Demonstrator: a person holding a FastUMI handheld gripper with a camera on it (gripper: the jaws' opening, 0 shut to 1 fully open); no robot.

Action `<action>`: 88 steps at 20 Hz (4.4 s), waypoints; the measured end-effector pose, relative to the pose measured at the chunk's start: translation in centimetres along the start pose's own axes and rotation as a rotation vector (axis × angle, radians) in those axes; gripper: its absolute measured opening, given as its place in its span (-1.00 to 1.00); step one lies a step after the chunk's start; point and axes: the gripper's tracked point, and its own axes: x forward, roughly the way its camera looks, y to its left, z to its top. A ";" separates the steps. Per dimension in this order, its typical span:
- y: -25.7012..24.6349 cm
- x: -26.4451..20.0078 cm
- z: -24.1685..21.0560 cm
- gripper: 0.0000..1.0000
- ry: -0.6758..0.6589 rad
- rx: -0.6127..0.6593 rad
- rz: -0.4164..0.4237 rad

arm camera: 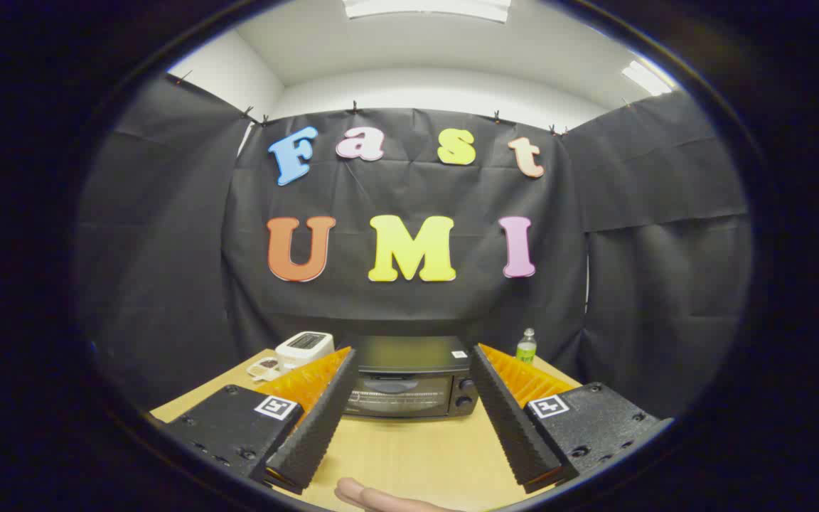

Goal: Open the toaster oven, put the food inside, and close the toaster oven door.

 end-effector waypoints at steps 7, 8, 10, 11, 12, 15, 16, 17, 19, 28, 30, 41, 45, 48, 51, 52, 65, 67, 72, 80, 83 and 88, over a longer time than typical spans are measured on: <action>-1.1 0.0 0.3 1.00 -0.016 -0.009 -0.031; -1.1 0.1 0.2 1.00 -0.013 -0.003 -0.031; -0.8 0.3 0.2 1.00 -0.015 0.007 -0.024; -0.8 0.5 0.0 1.00 -0.013 0.008 -0.021; -0.9 0.7 -0.1 1.00 -0.012 0.010 -0.023; -0.9 1.8 -0.4 1.00 -0.031 0.004 -0.025; -0.8 2.5 -0.8 1.00 -0.032 -0.002 -0.026; -0.6 3.3 -1.3 1.00 -0.030 -0.007 -0.023; -0.2 5.1 -2.4 1.00 -0.021 -0.012 -0.017; -0.2 15.8 -8.7 1.00 0.065 -0.058 -0.030; -0.3 17.9 -10.8 1.00 0.113 -0.038 -0.020; 0.3 25.4 -16.9 1.00 0.214 -0.021 0.005; 1.3 26.2 -17.1 1.00 0.206 -0.027 0.049; 1.2 26.4 -17.2 1.00 0.199 -0.017 0.042; 1.3 25.4 -17.2 1.00 0.192 0.013 0.056; 1.4 24.8 -17.4 1.00 0.203 0.001 0.056; 0.6 17.9 -21.2 1.00 0.290 -0.042 0.051; 0.5 17.2 -21.8 1.00 0.307 -0.052 0.043; 0.5 15.3 -24.0 1.00 0.365 -0.089 0.020; 0.5 12.9 -28.6 1.00 0.510 -0.047 0.009; 0.5 12.8 -28.8 1.00 0.523 -0.011 0.021; -0.3 12.5 -29.9 1.00 0.582 0.034 -0.008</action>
